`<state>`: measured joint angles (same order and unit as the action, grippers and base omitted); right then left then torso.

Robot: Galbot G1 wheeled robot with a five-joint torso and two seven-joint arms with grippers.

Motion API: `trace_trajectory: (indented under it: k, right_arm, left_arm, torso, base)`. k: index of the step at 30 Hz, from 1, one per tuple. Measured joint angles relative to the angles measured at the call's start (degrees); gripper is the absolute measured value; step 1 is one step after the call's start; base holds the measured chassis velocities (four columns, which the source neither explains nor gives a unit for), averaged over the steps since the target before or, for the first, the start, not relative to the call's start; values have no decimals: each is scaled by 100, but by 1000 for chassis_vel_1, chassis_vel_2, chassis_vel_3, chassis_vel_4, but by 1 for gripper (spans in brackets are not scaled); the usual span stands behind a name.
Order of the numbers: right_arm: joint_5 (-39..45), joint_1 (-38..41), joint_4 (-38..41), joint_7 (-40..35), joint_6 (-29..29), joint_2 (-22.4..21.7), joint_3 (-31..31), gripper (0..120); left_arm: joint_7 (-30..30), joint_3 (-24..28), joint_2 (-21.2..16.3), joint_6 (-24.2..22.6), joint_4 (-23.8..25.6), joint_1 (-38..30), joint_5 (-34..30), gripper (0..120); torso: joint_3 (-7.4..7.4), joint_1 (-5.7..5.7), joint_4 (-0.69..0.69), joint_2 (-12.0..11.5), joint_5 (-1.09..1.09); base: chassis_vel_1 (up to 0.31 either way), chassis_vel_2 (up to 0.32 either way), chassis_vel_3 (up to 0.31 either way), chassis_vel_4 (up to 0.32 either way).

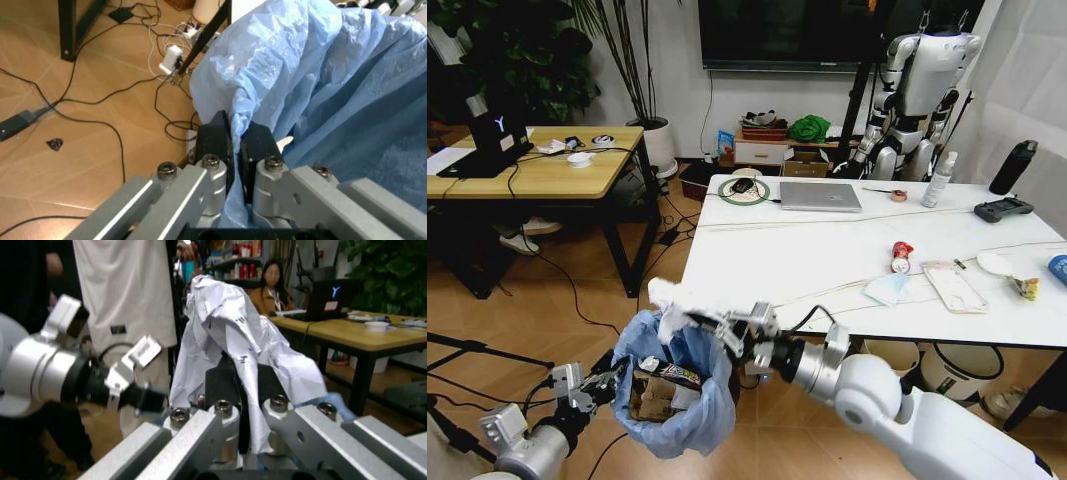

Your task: Pick up the trash bin and place the trash from the table into it.

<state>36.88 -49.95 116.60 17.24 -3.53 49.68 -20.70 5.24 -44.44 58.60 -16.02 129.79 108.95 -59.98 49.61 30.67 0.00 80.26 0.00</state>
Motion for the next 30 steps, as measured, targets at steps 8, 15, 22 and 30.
trace_trajectory:
  k: [8,15,22,30]
  right_arm:
    - [-659,-62,-151,-98,25,-26,13,24]
    - [-659,-184,-5,-136,26,-181,218,49]
    - [-686,-415,75,-212,-93,-237,587,74]
    - [-656,-708,-220,-1252,808,334,2588,98]
  left_arm:
    - [33,21,-7,-13,32,-38,-1,0]
    - [48,64,-18,-20,8,-98,-5,0]
    - [53,98,-35,-24,-29,-139,-11,0]
    - [40,104,21,-25,-21,-126,-14,0]
  torso:
    - [0,0,0,0,0]
    - [0,0,-1,0,1]
    - [0,1,0,0,1]
    - [0,1,0,0,1]
  base:
    - [0,0,0,0]
    - [0,0,0,0]
    - [0,0,0,0]
    - [0,0,0,0]
